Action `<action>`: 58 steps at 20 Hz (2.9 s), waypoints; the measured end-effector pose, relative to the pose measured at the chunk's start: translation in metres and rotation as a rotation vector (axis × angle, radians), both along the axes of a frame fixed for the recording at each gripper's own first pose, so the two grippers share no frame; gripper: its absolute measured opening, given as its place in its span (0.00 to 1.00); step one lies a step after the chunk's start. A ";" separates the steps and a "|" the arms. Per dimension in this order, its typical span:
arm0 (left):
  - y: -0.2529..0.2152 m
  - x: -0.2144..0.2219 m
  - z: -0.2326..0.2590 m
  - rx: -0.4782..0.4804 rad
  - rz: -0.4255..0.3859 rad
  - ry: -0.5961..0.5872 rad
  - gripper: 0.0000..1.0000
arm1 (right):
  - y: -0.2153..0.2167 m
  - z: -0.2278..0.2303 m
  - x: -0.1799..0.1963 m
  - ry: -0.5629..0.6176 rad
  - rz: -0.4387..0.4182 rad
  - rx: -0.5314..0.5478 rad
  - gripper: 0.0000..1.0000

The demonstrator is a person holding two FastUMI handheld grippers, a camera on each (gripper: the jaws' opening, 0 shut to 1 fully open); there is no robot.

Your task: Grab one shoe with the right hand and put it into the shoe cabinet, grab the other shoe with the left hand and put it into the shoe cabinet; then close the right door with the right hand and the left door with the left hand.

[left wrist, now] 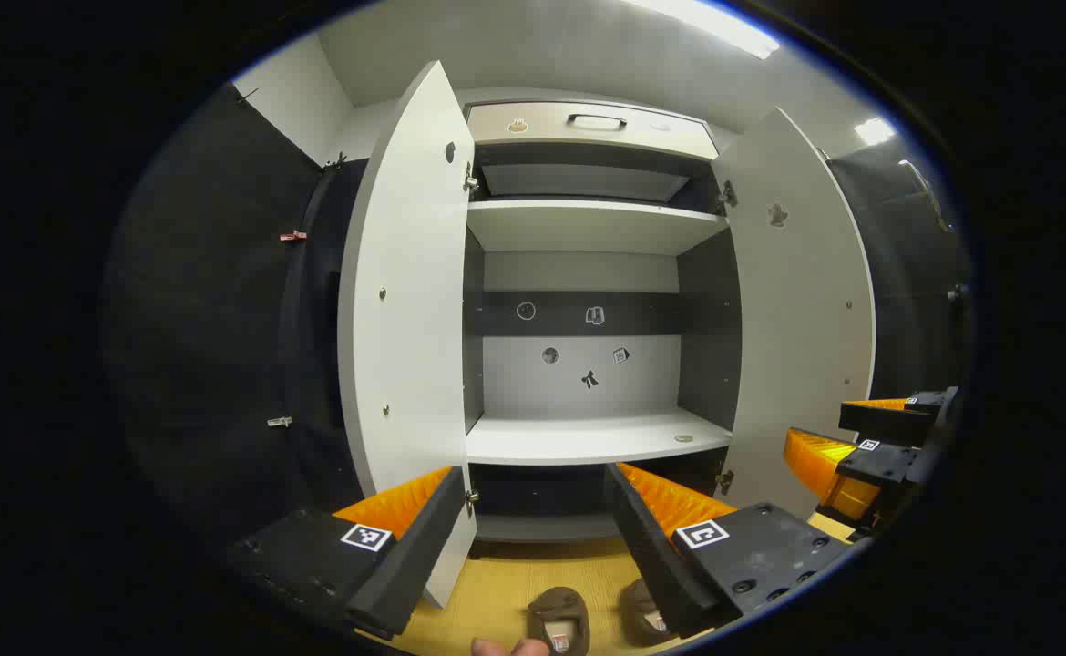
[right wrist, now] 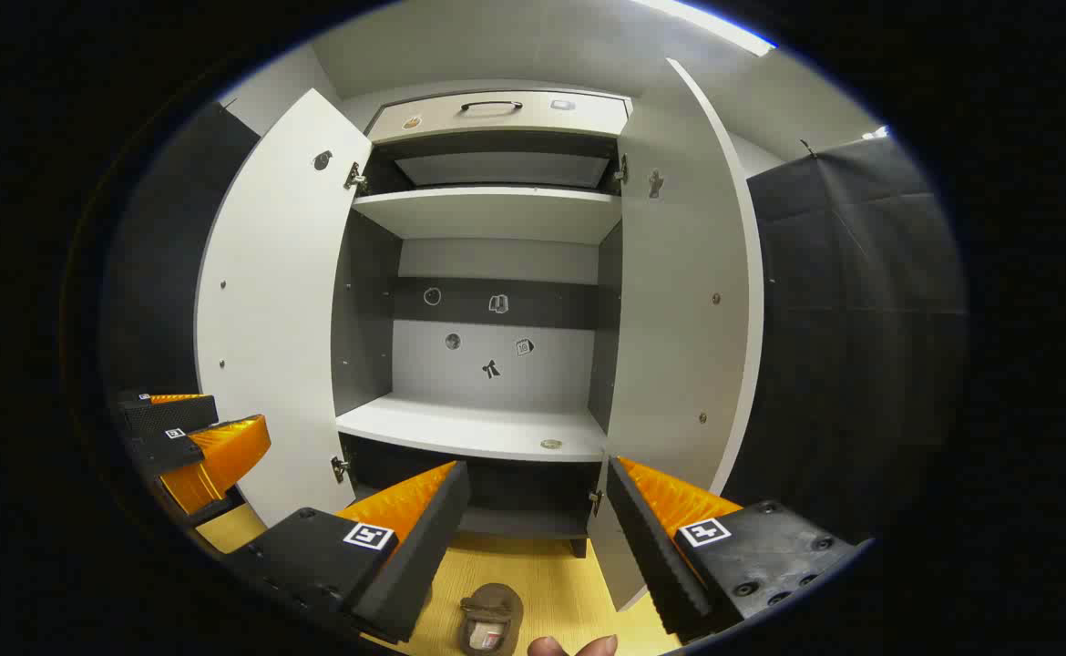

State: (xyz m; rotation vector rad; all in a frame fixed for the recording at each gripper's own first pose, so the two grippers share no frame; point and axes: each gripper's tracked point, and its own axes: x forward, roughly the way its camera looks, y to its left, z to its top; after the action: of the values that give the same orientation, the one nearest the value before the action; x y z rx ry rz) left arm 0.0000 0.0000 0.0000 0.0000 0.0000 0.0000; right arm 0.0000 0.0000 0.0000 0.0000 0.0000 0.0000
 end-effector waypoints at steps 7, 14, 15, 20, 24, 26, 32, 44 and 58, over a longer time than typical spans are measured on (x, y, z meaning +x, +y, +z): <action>0.000 -0.001 -0.001 0.015 0.007 0.003 0.98 | 0.000 0.000 -0.001 0.000 0.002 0.006 0.98; -0.003 -0.003 0.000 0.021 0.004 0.001 0.98 | 0.000 -0.003 -0.003 0.007 0.006 0.014 0.98; -0.004 -0.004 -0.001 0.022 0.005 0.001 0.98 | 0.001 -0.004 -0.003 0.011 0.009 0.015 0.98; 0.004 -0.004 -0.004 0.019 0.013 -0.001 0.98 | 0.013 -0.028 -0.004 0.064 0.041 0.018 0.98; 0.017 -0.004 -0.018 0.030 0.036 0.014 0.98 | 0.028 -0.079 -0.010 0.179 0.083 0.043 0.98; 0.021 -0.004 -0.026 0.032 0.043 0.022 0.98 | 0.035 -0.109 -0.014 0.252 0.101 0.059 0.98; 0.026 -0.004 -0.051 0.041 0.061 0.043 0.98 | 0.060 -0.203 -0.028 0.460 0.165 0.104 0.98; 0.040 -0.008 -0.100 0.030 0.092 0.125 0.98 | 0.097 -0.339 -0.026 0.744 0.196 0.194 0.99; 0.059 0.003 -0.148 0.026 0.086 0.222 0.98 | 0.095 -0.430 0.049 0.768 -0.002 0.156 0.63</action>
State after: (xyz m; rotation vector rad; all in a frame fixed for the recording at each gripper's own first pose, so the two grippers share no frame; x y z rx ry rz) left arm 0.0034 0.0586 -0.1477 0.0258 0.2216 0.0862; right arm 0.0489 0.0945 -0.4299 0.1563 0.7680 -0.0016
